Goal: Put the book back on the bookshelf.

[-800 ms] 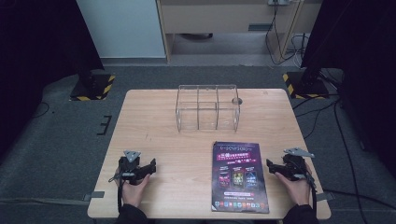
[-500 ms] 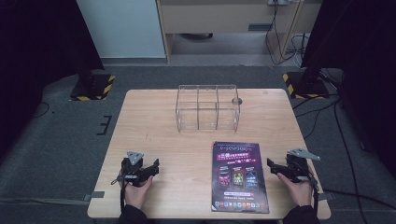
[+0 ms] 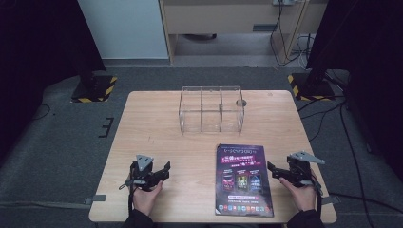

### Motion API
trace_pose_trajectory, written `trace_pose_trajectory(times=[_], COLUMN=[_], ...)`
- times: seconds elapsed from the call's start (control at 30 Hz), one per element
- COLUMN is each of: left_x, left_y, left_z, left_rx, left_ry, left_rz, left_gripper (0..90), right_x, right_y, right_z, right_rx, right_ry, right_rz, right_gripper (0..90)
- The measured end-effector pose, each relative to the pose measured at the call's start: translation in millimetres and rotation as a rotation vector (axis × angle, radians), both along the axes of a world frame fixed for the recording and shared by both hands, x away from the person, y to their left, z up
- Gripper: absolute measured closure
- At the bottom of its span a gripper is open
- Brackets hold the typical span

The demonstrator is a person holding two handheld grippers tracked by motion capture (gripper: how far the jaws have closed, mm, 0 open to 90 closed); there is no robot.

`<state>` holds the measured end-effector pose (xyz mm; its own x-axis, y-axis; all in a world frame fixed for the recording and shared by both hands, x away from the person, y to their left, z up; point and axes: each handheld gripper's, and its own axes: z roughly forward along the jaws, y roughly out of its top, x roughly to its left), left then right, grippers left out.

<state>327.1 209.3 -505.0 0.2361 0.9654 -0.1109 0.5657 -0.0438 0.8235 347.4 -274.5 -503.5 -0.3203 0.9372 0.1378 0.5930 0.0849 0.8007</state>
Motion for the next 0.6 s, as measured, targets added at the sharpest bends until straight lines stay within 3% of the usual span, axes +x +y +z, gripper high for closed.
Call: trace_pose_trajectory(times=[0.6], left_x=[9.4], left_y=[-33.6], left_z=[12.3], left_rx=[0.006], left_ry=[-0.014], left_rz=[-0.074], left_gripper=[25.1], right_x=[3.9], right_y=[7.9], right_z=[8.7], right_rx=[0.01], right_ry=[-0.022], right_rz=[0.03], right_gripper=[13.5])
